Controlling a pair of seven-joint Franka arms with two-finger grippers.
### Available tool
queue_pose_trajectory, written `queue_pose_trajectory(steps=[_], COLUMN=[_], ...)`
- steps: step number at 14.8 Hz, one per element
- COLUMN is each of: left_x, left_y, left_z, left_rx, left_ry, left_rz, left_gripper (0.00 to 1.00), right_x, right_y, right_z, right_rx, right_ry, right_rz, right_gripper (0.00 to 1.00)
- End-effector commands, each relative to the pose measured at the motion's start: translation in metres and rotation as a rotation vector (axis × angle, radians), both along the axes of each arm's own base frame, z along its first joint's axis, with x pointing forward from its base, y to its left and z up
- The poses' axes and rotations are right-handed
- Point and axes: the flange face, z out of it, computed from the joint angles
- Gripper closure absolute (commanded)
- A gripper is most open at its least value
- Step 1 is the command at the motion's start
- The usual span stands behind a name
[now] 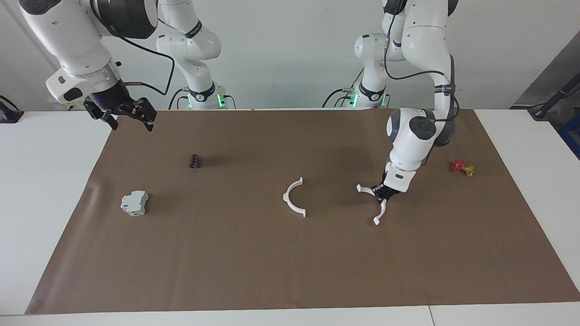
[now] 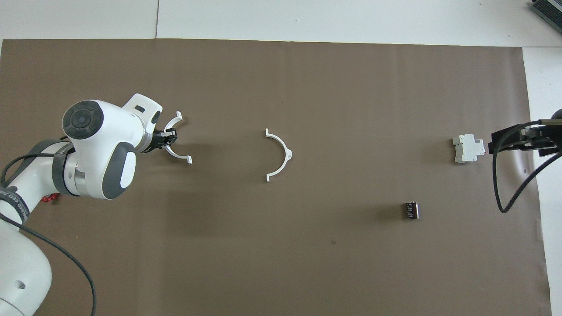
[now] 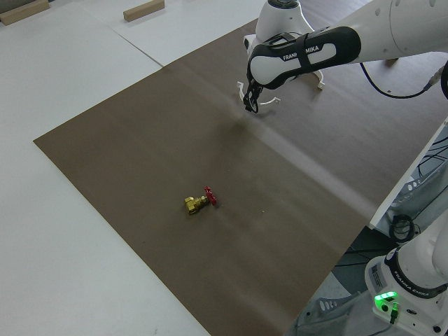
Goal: Assemble drain pipe with both arms
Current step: 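Carry the clamp half with the left gripper toward the placed half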
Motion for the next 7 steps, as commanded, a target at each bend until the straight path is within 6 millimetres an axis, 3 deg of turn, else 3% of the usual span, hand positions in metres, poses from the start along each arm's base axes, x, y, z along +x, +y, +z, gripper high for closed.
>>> queue_pose_trajectory(steps=[1,4,7], left_x=[-0.001,-0.004,-0.007], left_y=[-0.02,-0.04,-0.091], left_z=[0.003,0.006,-0.002], left_rx=[0.025,0.045,0.026], left_ry=[-0.006,-0.017,-0.013], left_rz=[-0.005,-0.091,-0.155], left_gripper=[1.0,1.0,1.0], right_x=[-0.005,-0.005,-0.005], right_y=[-0.002,-0.002,-0.002], right_z=[0.0,0.0,0.0], right_rx=[0.0,0.0,0.0], right_ry=[-0.016,-0.016,-0.016], right_rz=[0.018,0.018,0.018], right_gripper=[0.0,0.0,0.0])
